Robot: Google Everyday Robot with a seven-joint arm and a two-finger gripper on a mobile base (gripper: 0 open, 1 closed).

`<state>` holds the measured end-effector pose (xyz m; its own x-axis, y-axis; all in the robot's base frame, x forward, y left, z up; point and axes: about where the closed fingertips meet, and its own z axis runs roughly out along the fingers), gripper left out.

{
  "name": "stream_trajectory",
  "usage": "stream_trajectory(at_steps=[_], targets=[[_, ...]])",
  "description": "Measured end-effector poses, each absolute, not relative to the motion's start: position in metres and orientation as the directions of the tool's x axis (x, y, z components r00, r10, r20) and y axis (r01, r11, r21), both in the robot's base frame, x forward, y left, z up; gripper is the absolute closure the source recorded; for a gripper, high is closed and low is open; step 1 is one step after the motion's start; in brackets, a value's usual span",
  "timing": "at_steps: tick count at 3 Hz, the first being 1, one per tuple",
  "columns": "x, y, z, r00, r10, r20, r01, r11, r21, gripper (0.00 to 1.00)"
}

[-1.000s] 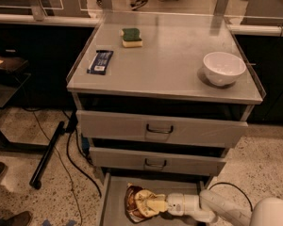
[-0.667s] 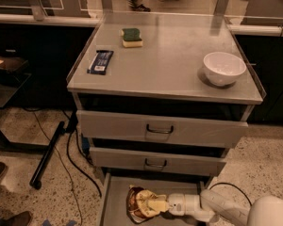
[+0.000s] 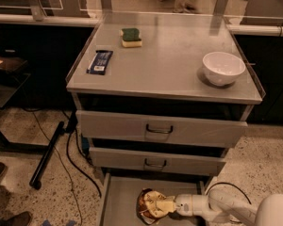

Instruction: Place brown chip bag into bottom drawer

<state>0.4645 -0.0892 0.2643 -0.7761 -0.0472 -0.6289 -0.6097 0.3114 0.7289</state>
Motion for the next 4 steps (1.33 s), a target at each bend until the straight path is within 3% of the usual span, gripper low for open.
stream_trajectory(at_steps=[1,4], targets=[[0.4671,-0.1190,0.2566,-0.790,-0.045,-0.612,-0.573,0.412,0.709,0.99],[0.4672,-0.1188,0.2564,-0.790,-0.045,-0.612,-0.573,0.412,0.708,0.32]])
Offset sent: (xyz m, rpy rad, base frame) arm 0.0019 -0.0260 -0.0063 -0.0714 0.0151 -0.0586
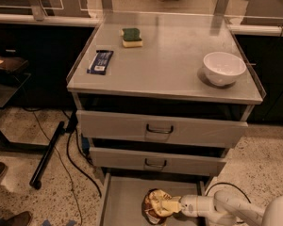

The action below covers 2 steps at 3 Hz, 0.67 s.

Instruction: Place brown chip bag into bottom drawer

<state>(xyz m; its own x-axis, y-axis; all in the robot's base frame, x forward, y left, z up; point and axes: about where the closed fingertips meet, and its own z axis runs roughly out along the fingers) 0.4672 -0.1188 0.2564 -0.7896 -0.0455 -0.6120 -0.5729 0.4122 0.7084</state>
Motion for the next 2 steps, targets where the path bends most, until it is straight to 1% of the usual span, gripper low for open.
stream_trajectory(at_steps=[1,2], targets=[[0.4672,-0.1188,0.2564,-0.790,-0.045,-0.612,-0.573,0.412,0.708,0.08],[0.4672,-0.1186,0.2564,-0.790,-0.046,-0.612,-0.573,0.412,0.709,0.00]])
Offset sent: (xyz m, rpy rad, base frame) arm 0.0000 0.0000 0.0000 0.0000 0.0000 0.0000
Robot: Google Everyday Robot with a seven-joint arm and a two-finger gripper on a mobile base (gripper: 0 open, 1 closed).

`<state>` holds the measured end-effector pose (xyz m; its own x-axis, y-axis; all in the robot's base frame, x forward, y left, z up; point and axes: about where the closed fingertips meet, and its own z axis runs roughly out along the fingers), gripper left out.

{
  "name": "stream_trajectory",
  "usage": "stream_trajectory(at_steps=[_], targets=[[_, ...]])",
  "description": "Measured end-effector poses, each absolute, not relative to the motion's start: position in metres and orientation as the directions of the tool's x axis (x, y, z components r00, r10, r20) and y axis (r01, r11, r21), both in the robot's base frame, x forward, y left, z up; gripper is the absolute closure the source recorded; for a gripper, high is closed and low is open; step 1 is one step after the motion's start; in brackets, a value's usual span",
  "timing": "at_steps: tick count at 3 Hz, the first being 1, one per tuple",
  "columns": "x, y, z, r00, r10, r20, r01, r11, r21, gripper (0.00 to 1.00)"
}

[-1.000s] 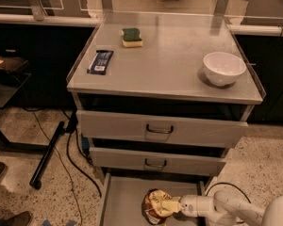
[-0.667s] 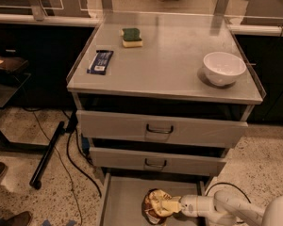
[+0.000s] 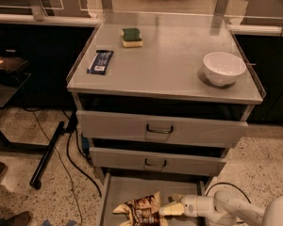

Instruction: Place brown chip bag into bottom drawer

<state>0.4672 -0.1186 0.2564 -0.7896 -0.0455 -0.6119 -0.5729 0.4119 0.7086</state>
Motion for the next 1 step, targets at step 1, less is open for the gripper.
stream_trajectory(at_steps=[1], targets=[[0.4672,-0.1186,0.2564,-0.790,-0.046,-0.612,-0.573,0.412,0.709,0.00]])
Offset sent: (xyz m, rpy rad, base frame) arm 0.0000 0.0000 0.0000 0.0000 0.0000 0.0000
